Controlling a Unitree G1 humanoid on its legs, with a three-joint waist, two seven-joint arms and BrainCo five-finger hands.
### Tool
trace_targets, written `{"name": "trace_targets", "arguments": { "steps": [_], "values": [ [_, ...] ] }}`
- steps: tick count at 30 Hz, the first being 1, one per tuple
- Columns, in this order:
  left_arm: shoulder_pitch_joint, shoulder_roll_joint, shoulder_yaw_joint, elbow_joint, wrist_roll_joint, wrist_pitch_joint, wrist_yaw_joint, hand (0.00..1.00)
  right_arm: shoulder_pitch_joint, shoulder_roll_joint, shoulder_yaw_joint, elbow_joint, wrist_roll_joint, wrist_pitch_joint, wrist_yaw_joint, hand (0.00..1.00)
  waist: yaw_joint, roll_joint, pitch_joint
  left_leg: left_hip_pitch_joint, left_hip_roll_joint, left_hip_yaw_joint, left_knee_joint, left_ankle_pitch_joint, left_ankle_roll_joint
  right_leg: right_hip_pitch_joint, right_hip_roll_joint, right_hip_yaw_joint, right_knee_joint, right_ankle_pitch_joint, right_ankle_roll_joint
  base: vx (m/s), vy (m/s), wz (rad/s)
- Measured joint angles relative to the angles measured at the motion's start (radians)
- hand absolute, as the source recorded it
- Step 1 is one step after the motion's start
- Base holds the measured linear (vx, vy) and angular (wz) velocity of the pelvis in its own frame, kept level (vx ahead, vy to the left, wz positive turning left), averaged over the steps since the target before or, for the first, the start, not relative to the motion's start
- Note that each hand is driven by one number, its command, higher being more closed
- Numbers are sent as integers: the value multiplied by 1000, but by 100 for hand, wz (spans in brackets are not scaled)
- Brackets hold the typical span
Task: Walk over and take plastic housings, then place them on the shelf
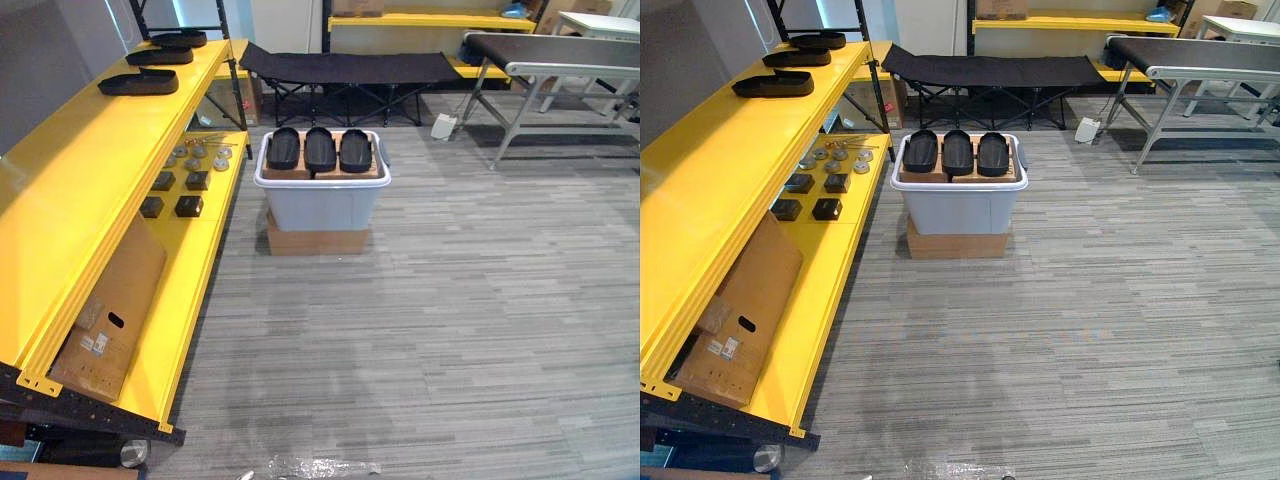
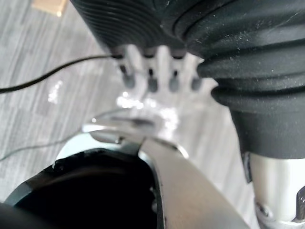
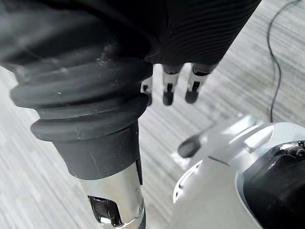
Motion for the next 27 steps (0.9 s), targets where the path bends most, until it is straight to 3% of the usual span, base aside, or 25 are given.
{"name": "trace_targets", "arguments": {
  "steps": [3,5,7,9,10,12,15,16,17,20,21,23,24,25,27],
  "values": [
    [-10,3,-14,-1,3,0,-2,0,-4,4,-1,-13,-1,-20,-2,0,-4,0,19,-29,-3,5,21,-19,12,-118,-30,5,222,-105,0,-86,-3,-6],
    [-31,7,-16,-3,12,0,-1,0,-21,3,-18,-20,1,-31,-1,0,-10,-7,58,-36,-6,13,50,-37,45,-277,-78,0,524,-155,45,-56,11,-13],
    [-42,18,-19,-2,15,2,-1,0,-29,12,-22,-20,2,-45,10,0,-24,-6,85,-35,0,21,81,-50,40,-333,-107,-26,585,-189,10,-26,26,-10],
    [-57,36,-20,-2,15,5,-2,0,-28,29,-22,-19,2,-57,23,0,-29,-34,100,-32,7,27,110,-78,31,-344,-124,-25,502,-185,7,31,-25,-11],
    [-70,41,-20,-2,14,8,-1,0,-23,36,-25,-19,1,-59,24,0,-31,-40,104,-33,27,28,139,-97,9,-347,-121,-29,429,-180,10,184,-120,-9],
    [-85,38,-20,-2,12,9,-1,0,-18,32,-35,-19,-3,-56,26,0,-33,-25,112,-29,85,33,186,-136,-27,-358,-104,-36,363,-144,10,278,-179,-14],
    [-90,44,-20,-2,4,9,-8,0,-1,32,-42,-20,-60,-38,34,0,-40,-23,114,15,164,36,216,-188,-107,-355,-82,-21,262,-15,22,372,-293,-3],
    [-96,37,-20,-1,3,9,-8,0,6,27,-55,-19,-64,-29,38,0,-54,-7,114,37,206,29,223,-211,-136,-359,-63,-26,327,39,-5,392,-332,33],
    [-102,19,-21,-1,2,8,-8,0,11,12,-64,-19,-65,-22,38,0,-75,28,99,40,251,14,223,-211,-147,-383,-38,-55,412,-45,-37,471,-311,30],
    [-111,0,-15,-7,-19,2,1,0,-6,-3,-72,-15,-100,4,50,0,-78,48,85,-53,300,-26,460,-148,-131,-397,-29,-73,515,-132,-100,456,-322,4],
    [-122,-1,-7,-8,-22,3,6,0,-9,-19,-74,-15,-110,4,55,0,-78,70,78,-131,342,-37,634,-113,-104,-360,-12,-85,480,-143,-113,350,-252,15],
    [-122,-3,12,-19,-40,0,4,0,-19,-36,-73,-11,-120,2,55,0,-77,96,82,-212,380,-40,875,-129,-86,-260,18,-96,399,-143,-113,444,-218,27],
    [-120,-10,29,-24,-79,-3,5,0,-23,-44,-74,2,-148,-10,51,0,-71,90,87,-270,367,-39,993,-146,-64,-150,24,-112,331,-142,-113,484,-164,31],
    [-119,-13,31,-26,-88,-4,1,0,-29,-45,-74,1,-154,-23,51,0,-55,85,90,-302,340,-34,992,-162,-75,-98,23,-112,292,-141,-112,352,-95,18],
    [-98,-33,67,-43,-110,-11,-9,0,-56,-45,-90,-1,-170,-51,50,0,-24,85,92,-371,280,-14,869,-178,-88,-42,21,-108,239,-140,-109,247,3,-18]
  ]
}}
